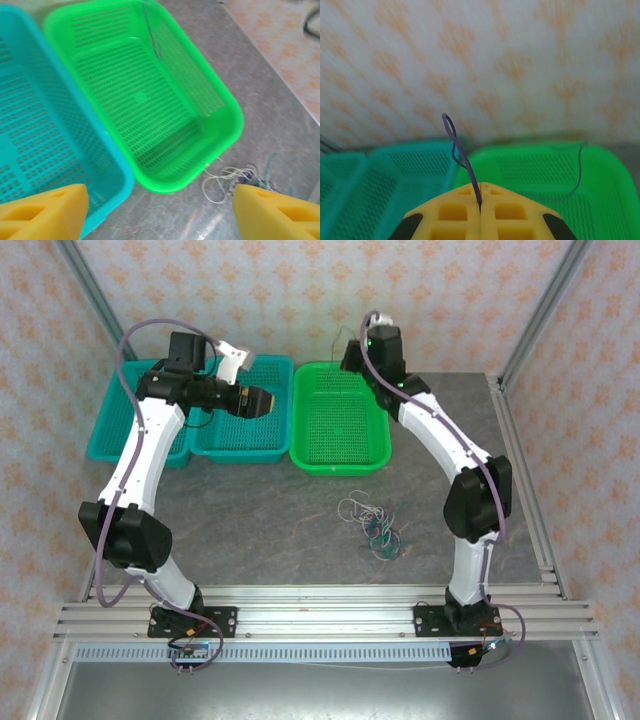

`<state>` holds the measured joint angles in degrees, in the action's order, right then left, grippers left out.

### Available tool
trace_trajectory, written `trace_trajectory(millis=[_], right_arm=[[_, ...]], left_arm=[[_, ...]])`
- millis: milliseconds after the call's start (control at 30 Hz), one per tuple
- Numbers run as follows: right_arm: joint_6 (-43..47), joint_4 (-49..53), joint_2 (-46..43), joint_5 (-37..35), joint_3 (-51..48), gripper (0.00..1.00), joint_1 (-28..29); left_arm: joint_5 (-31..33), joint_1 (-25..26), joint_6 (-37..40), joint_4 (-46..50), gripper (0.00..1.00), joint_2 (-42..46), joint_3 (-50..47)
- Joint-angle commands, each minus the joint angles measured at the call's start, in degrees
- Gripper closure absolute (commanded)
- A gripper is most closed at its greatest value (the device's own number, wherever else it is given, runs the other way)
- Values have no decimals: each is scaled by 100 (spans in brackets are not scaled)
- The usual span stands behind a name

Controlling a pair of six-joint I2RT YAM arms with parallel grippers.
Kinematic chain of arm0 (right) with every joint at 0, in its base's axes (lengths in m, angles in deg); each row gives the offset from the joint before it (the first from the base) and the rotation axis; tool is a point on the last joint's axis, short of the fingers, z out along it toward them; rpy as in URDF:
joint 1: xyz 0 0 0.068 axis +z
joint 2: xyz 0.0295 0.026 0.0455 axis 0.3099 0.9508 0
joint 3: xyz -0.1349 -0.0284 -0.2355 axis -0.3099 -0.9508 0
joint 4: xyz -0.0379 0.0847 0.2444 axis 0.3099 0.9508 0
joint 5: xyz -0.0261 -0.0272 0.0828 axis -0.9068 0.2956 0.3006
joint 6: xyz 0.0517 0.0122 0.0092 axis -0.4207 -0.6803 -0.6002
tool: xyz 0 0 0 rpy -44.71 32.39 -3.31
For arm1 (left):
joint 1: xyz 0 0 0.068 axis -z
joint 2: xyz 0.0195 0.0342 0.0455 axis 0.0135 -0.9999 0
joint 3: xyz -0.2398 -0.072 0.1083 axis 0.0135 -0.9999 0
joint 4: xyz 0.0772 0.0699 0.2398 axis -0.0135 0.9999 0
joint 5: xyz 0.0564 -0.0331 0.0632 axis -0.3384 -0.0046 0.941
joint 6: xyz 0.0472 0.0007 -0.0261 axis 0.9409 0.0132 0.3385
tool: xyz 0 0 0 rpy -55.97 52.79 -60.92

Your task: Untangle the cables

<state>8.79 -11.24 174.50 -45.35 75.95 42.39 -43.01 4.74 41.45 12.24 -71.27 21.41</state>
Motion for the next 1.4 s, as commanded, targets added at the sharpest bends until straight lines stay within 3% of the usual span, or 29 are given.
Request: trace_trajectory(millis=[0, 100, 133, 267, 333, 400, 467, 600, 700, 833, 1000, 1100, 1367], right_arm=[[-223, 286, -174, 3, -887, 100, 18], [-312, 271, -234, 418, -1533, 98, 100], [-326, 310, -309, 449, -1643, 91, 123], [-356, 680, -1077, 116, -1839, 33, 124], [-345, 724, -1612, 16, -2088, 13, 101], [-460, 984, -2066, 45, -2279, 12, 3], [-665, 1456, -2577, 18, -2576, 14, -99], [-1183, 1308, -3891, -27, -4043, 20, -236], [-1695, 1786, -4548, -17, -4609, 25, -326], [-2159, 2325, -4826, 401, -5366, 24, -331], [-2448, 2079, -4814, 1180, -6381, 24, -309], [-2575, 1819, -4761, 1490, -6637, 25, -171], [-2591, 1630, -4462, 1665, -6709, 26, 212]], left_arm=[[757, -1, -307, -356, 23, 175, -81], [791, 7, -368, -394, 22, 135, -89], [791, 15, -398, -411, 22, 126, -90], [1091, 312, -413, -310, 22, 163, -24], [1160, 557, -667, -319, 22, 219, -38], [687, 669, -1239, -609, 23, 367, -344], [662, 902, -1891, -1120, 25, 721, -981], [1516, 1896, -2607, -1740, 28, 1413, -2196], [1962, 2763, -3282, -2122, 30, 1564, -2930], [2453, 3878, -4313, -2759, 32, 1387, -3670], [2853, 4465, -5565, -3384, 46, 735, -4123], [3074, 4602, -5663, -3793, 53, 313, -4123], [3572, 4666, -4722, -3881, 56, -800, -3509]])
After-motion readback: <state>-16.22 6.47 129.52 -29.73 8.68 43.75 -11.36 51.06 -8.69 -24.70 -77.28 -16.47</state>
